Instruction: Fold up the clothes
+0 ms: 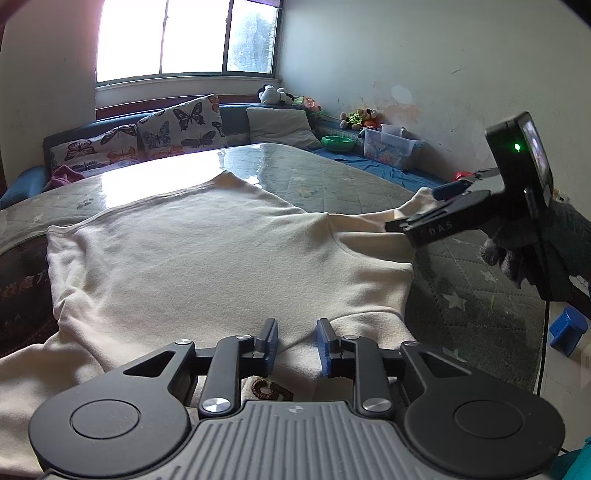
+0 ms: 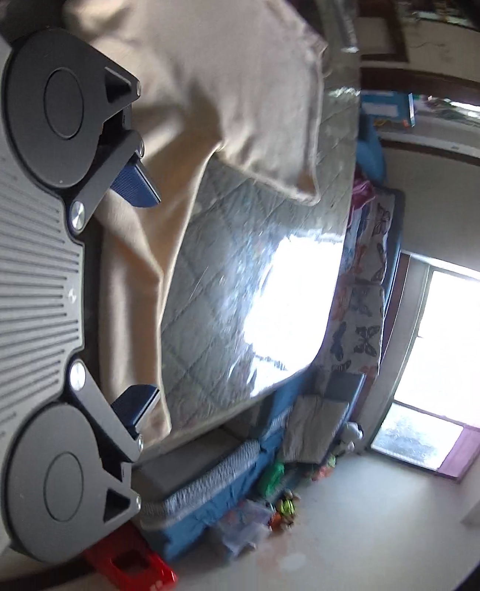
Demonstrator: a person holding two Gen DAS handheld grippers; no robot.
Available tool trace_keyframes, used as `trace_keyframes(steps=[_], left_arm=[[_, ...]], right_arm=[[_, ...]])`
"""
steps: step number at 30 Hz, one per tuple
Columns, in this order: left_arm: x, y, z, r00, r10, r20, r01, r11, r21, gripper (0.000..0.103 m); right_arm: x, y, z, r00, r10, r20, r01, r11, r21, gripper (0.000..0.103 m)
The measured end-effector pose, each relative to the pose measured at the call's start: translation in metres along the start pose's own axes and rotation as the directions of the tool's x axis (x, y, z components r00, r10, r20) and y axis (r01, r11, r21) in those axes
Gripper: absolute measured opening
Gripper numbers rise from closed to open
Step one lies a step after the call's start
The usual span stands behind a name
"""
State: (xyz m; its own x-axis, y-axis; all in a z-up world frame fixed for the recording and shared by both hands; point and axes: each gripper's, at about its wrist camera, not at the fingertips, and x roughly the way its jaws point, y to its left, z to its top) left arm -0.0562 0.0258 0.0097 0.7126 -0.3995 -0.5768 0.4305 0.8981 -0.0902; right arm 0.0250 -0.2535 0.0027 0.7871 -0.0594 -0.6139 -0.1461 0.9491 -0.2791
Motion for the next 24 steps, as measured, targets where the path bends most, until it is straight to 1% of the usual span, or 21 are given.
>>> trace_keyframes(steps=[4,7,9,12,14,15,19,22,24], left_arm=[[0.000,0.001,0.000,1.000,-0.007,0.000,0.007,1.000,-0.004,0.028],[0.000,0.002,0.000,1.000,-0.012,0.001,0.012,1.000,-0.007,0.029],[0.000,0.002,0.000,1.000,-0.014,0.001,0.014,1.000,-0.009,0.029],[0.000,0.003,0.000,1.000,-0.015,0.001,0.015,1.000,-0.010,0.029],[0.000,0.003,-0.001,1.000,-0.018,0.001,0.018,1.000,-0.012,0.029],[0.000,0.003,-0.001,1.000,-0.018,0.001,0.018,1.000,-0.012,0.030],[0.000,0.002,-0.001,1.000,-0.016,0.001,0.016,1.000,-0.011,0.030],[0.000,0.002,-0.001,1.000,-0.014,0.001,0.014,1.000,-0.013,0.031],[0.000,0.002,-0.001,1.000,-0.013,0.001,0.013,1.000,-0.014,0.031]], right_arm=[[-0.014,-0.014,-0.012,0.998,-0.064,-0.018,0.065,0.996,0.061,0.103],[-0.021,-0.024,-0.023,0.994,-0.097,-0.040,0.101,0.990,0.096,0.103],[-0.023,-0.028,-0.032,0.989,-0.130,-0.069,0.137,0.984,0.111,0.103],[-0.028,-0.044,-0.042,0.982,-0.171,-0.078,0.182,0.968,0.173,0.103],[-0.033,-0.050,-0.043,0.984,-0.168,-0.056,0.176,0.965,0.196,0.103],[-0.038,-0.053,-0.039,0.987,-0.159,-0.022,0.160,0.962,0.220,0.103],[-0.036,-0.053,-0.018,0.991,-0.127,0.037,0.115,0.964,0.241,0.103],[-0.021,-0.042,-0.003,0.996,-0.078,0.035,0.068,0.973,0.221,0.103],[-0.011,-0.036,0.000,0.998,-0.065,0.016,0.061,0.977,0.206,0.103]])
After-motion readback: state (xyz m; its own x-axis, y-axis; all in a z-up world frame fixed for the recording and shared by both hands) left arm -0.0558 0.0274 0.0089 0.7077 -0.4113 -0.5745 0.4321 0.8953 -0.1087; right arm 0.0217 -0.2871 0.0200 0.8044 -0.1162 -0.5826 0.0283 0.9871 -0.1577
